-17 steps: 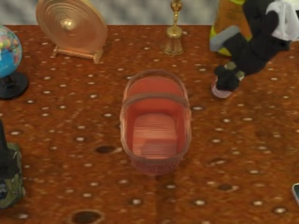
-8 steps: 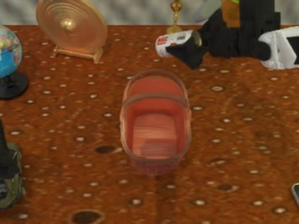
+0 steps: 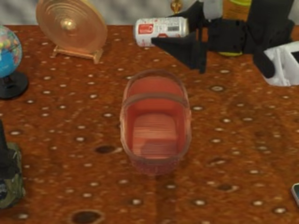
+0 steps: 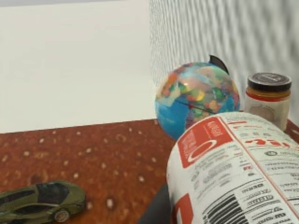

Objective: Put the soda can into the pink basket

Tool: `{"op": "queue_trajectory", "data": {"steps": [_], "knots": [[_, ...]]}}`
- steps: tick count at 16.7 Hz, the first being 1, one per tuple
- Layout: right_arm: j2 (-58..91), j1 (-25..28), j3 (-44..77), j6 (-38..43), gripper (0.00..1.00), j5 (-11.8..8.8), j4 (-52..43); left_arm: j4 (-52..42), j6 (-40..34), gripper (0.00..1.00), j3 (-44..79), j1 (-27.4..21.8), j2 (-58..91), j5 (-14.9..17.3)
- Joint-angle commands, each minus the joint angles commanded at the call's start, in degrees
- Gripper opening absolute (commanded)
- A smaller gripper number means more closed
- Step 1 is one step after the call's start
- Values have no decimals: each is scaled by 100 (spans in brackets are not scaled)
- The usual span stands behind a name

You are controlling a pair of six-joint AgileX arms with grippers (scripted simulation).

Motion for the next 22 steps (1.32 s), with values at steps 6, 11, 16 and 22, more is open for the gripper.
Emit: {"op": "queue_trajectory", "data": {"steps": [6, 11, 16, 22], "knots": [[-122, 29, -112, 94, 0, -223, 320, 0, 0, 100, 0, 0, 0, 0], [284, 26, -162, 90, 0, -239, 737, 0, 0, 100, 0, 0, 0, 0], [1186, 47, -388, 72, 0, -209, 1903, 0, 0, 100, 0, 0, 0, 0], [1366, 54, -444, 66, 0, -201, 2097, 0, 0, 100, 0, 0, 0, 0]]}}
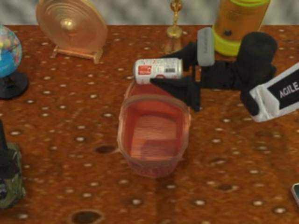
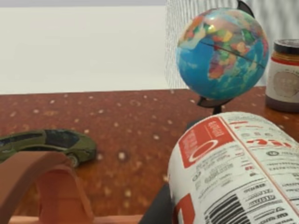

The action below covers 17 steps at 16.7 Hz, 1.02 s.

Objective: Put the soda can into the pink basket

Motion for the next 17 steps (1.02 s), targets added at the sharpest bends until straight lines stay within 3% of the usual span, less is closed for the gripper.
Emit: {"op": "queue_trajectory", "data": {"steps": [13, 17], "knots": [[0, 0, 0, 0, 98, 0, 0, 0, 0, 100, 0, 0, 0, 0], [0, 0, 0, 0, 100, 0, 0, 0, 0, 100, 0, 0, 0, 0]]}}
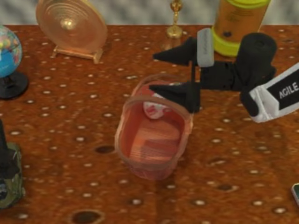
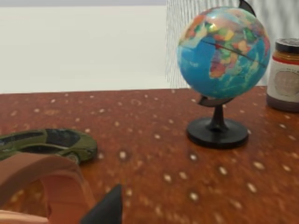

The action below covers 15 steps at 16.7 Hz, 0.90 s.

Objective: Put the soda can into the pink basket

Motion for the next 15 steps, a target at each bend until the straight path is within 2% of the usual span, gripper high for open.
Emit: {"op": "queue_trajectory", "data": {"steps": [6, 9, 12, 15], "knots": [[-4, -23, 3, -1, 100, 2, -1, 0, 0, 100, 0, 0, 0, 0], [-345, -46, -230, -26, 100, 124, -183, -271, 176, 100, 312, -145, 309, 45], [-1193, -142, -765, -78, 100, 469, -611, -919, 593, 100, 1059, -460, 1063, 121], [-2439, -319, -1516, -138, 100, 1043, -1237, -1854, 1209, 100, 2187, -888, 2209, 191]]}}
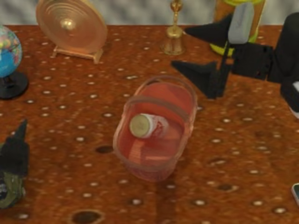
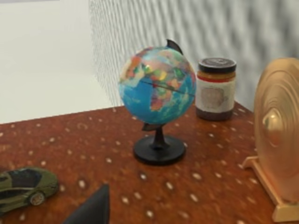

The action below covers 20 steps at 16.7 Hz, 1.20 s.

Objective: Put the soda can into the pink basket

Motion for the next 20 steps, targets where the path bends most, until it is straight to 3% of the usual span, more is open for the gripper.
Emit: {"op": "queue_trajectory", "data": {"steps": [4, 14, 17, 20], "knots": [[-2021, -313, -1190, -58, 100, 1024, -1054, -1490, 1033, 100, 1917, -665, 1962, 62], [-7739, -1133, -4120, -64, 100, 3887, -3946, -5069, 3955, 100, 7299, -2319, 7654, 1], [-9249, -1325, -4754, -52, 100, 4565, -4638, -5830, 4675, 100, 8661, -2679, 9087, -61], [-10342, -1467, -5174, -35, 100, 5040, -5121, -6352, 5214, 100, 9673, -2932, 10129, -122]]}}
